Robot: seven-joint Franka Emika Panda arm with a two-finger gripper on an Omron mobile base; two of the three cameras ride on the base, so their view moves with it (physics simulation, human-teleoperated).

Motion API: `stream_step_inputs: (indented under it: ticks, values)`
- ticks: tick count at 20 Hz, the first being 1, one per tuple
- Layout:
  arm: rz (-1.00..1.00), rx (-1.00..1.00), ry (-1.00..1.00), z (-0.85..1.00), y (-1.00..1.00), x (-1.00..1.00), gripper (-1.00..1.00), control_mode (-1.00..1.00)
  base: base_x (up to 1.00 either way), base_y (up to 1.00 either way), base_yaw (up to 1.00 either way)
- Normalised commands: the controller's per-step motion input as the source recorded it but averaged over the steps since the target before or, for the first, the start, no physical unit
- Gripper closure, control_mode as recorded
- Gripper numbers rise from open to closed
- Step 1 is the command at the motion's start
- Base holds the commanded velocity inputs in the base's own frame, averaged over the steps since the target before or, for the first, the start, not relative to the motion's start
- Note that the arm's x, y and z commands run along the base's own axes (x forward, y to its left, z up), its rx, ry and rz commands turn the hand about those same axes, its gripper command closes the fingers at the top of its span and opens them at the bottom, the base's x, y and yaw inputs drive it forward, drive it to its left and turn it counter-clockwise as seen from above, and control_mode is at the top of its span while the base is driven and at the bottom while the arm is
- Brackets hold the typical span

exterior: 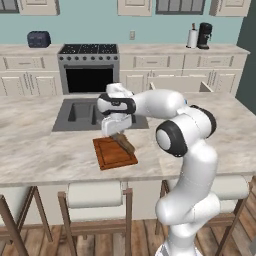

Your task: Pick up the knife from the drawer and place it on the cutting board. Then place the meat from the plate to the cutting board.

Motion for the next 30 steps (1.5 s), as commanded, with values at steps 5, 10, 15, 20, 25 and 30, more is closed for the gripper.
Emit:
stream_step_inputs:
  ticks: [5, 10, 15, 20, 25, 30]
  values:
    - [0.0, 0.0, 0.0, -0.3, 0.0, 0.38, 1.0, -1.0, 0.0, 0.0, 0.0]
    - [0.01, 0.0, 0.0, -0.31, 0.0, 0.08, 1.0, -1.0, 0.0, 0.0, 0.0]
    - [0.0, 0.0, 0.0, -0.25, 0.0, 0.0, 1.0, -1.0, 0.0, 0.0, 0.0]
    - [0.0, 0.0, 0.03, -0.23, 0.0, 0.0, 1.0, -1.0, 0.0, 0.0, 0.0]
    - [0.0, 0.0, 0.01, -0.4, 0.0, 0.06, 1.0, -1.0, 0.0, 0.0, 0.0]
    - [0.0, -0.02, 0.0, -0.41, 0.0, 0.17, 1.0, -1.0, 0.0, 0.0, 0.0]
